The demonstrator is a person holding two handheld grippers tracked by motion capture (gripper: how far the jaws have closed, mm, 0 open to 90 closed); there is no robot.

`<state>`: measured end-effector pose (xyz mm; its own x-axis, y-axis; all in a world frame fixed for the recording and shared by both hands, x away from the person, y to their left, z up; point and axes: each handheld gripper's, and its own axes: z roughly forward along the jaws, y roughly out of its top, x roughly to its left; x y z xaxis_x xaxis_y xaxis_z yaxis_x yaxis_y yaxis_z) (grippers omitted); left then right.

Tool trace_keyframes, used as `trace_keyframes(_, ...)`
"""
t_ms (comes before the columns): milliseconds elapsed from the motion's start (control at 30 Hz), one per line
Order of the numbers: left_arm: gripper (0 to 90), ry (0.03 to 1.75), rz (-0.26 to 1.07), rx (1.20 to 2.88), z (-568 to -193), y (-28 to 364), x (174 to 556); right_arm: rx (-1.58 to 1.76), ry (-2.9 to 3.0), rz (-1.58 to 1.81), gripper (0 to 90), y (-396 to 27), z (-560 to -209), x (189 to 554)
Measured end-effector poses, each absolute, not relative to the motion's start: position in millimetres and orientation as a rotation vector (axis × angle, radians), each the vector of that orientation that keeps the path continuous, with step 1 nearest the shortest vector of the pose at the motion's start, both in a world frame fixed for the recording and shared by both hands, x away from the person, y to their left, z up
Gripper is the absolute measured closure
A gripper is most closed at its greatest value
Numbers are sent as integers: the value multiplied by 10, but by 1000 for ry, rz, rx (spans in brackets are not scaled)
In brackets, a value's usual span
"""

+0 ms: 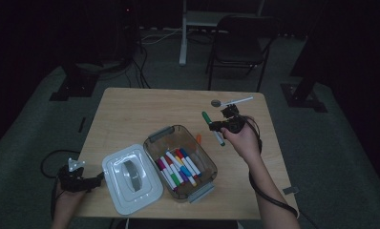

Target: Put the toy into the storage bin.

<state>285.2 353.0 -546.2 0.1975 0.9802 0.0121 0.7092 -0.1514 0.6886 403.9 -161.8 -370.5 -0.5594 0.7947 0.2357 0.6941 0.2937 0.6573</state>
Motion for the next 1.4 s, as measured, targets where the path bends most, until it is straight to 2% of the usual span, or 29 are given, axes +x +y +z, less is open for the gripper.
trace_keyframes(167,22,1571,641,1925,-5463,3529,2852,1349,2437,1185,771,-1495,-3587,3872)
trace_keyframes(667,22,1571,639,1927,-5461,3529,2852,1224,2547,1287,771,-1071,-3518,3558)
trace_keyframes(1400,22,1571,640,1926,-5462,3529,2852,1171,2837,1029,771,-171,-4182,3391)
